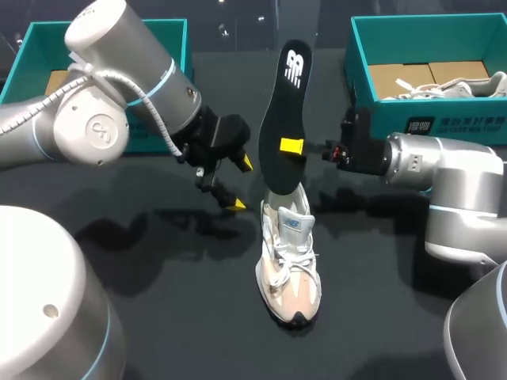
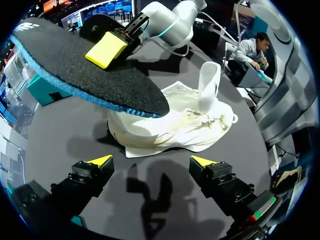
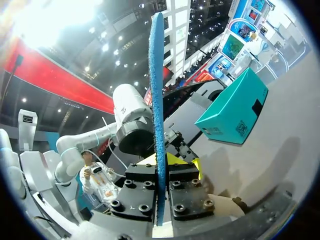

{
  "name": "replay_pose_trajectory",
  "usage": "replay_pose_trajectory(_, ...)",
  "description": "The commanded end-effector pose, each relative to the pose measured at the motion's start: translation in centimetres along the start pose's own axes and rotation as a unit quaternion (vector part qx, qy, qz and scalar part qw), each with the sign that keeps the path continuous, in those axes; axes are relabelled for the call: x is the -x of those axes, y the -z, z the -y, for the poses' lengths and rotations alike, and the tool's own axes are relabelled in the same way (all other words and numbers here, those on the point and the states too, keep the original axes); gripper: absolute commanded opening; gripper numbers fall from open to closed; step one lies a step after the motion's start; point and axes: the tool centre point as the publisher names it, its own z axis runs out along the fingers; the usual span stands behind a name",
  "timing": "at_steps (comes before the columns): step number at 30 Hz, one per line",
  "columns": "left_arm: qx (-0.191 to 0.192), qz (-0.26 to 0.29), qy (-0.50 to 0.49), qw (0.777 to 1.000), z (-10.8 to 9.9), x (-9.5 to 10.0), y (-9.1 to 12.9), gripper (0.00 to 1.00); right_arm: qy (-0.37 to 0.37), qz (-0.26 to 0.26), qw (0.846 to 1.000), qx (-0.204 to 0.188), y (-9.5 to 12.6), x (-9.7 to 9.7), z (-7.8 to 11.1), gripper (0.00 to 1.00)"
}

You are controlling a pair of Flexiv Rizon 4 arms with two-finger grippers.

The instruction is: Take the shoe out of the shoebox, open the shoe tongue, remove and reinsert the insole, then place the shoe into the shoebox

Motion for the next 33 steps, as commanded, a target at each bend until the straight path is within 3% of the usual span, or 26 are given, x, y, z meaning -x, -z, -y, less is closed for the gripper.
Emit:
replay_pose_trajectory(1,0.001,0.000,0.000,1.000,0.0,0.0,-0.1,1.00,0.000,-0.001,1.000,-0.001,-0.1,0.1,0.0,0.00)
replay_pose_trajectory(7,0.006,-0.010,-0.024,1.000,-0.4,0.3,-1.8,1.00,0.037,-0.027,0.999,0.010,-0.6,0.5,0.4,0.00)
replay_pose_trajectory(33,0.020,-0.015,-0.032,0.999,-0.3,0.4,-4.4,1.00,0.062,0.000,0.997,-0.035,0.2,1.6,0.6,0.00)
